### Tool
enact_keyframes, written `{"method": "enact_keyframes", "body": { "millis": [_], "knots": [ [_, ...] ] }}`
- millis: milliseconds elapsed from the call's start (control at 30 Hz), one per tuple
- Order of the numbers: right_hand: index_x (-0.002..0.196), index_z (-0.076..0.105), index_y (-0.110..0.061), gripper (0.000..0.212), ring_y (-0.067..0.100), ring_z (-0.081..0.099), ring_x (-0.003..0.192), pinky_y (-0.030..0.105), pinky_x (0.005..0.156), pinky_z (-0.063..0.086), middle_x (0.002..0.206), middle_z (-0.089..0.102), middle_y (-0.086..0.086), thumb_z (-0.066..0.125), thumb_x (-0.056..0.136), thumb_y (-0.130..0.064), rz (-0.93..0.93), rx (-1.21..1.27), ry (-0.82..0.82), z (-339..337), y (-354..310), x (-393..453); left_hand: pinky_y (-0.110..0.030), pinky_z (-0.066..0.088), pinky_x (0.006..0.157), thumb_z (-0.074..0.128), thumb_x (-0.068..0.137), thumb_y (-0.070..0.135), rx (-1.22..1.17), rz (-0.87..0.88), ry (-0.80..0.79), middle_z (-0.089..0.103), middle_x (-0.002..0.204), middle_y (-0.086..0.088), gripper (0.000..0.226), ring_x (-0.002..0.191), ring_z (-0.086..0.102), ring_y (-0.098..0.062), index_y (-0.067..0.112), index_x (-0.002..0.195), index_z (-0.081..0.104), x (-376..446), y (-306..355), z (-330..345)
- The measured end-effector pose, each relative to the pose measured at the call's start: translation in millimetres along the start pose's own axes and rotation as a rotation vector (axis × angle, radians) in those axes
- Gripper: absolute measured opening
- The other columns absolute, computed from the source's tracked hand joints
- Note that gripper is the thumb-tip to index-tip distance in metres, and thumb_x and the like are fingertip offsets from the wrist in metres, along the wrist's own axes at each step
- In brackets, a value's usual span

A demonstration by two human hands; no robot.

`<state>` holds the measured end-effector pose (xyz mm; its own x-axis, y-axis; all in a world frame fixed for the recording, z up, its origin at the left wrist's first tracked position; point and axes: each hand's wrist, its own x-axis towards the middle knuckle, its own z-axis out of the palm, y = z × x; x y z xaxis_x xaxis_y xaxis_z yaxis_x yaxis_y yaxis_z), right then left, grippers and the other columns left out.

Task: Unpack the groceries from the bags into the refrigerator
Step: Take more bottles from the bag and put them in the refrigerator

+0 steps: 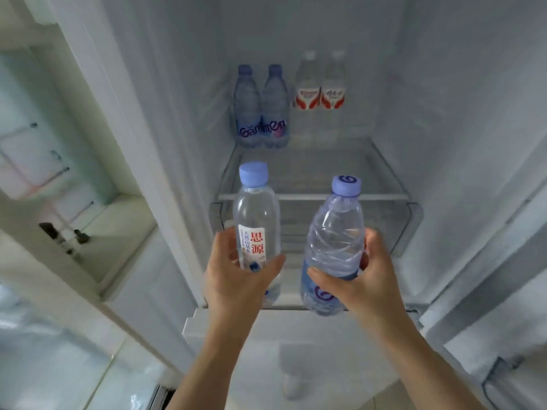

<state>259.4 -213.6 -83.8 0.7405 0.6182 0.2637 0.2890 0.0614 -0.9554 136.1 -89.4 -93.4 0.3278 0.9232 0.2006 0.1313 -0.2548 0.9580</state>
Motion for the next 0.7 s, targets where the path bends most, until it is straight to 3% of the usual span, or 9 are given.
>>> {"method": "enact_keyframes", "body": {
  "millis": [200, 367, 600, 700],
  "knots": [
    [0.111, 0.053, -0.019, 0.069, 0.006, 0.068, 0.088, 0.015, 0.069, 0.051, 0.100, 0.068, -0.004, 0.091, 0.054, -0.015, -0.090, -0.002, 0.088, 6, -11, 84, -0.018, 0.054, 0.062, 0.089, 0.062, 0.015, -0.075, 0.099, -0.037, 0.068, 0.082, 0.010, 0.050, 0.071, 0.067, -0.003, 0.032, 0.094, 0.055, 72, 32, 33],
    [0.114, 0.051, -0.017, 0.067, 0.002, 0.067, 0.090, 0.018, 0.070, 0.053, 0.102, 0.066, -0.010, 0.090, 0.060, -0.010, -0.113, -0.011, 0.139, 16, -20, 138, -0.012, 0.048, 0.059, 0.085, 0.066, 0.004, -0.161, 0.188, -0.058, 0.066, 0.080, 0.010, 0.048, 0.066, 0.063, 0.003, 0.032, 0.087, 0.053, 123, 52, 53],
    [0.114, 0.050, -0.015, 0.066, -0.010, 0.063, 0.086, 0.008, 0.064, 0.049, 0.102, 0.062, -0.012, 0.089, 0.061, -0.009, -0.120, -0.001, 0.174, 34, -14, 189, -0.009, 0.050, 0.064, 0.085, 0.066, 0.004, -0.244, 0.206, -0.046, 0.065, 0.096, 0.005, 0.054, 0.076, 0.062, 0.008, 0.017, 0.108, 0.054, 174, 51, 73],
    [0.113, 0.050, -0.021, 0.066, -0.009, 0.062, 0.088, 0.009, 0.069, 0.050, 0.102, 0.060, -0.015, 0.090, 0.061, -0.014, -0.134, -0.041, 0.175, 41, -4, 201, -0.023, 0.057, 0.074, 0.087, 0.064, 0.008, -0.227, 0.203, -0.003, 0.065, 0.102, 0.003, 0.060, 0.084, 0.064, -0.001, 0.014, 0.115, 0.055, 192, 37, 86]
  ]
}}
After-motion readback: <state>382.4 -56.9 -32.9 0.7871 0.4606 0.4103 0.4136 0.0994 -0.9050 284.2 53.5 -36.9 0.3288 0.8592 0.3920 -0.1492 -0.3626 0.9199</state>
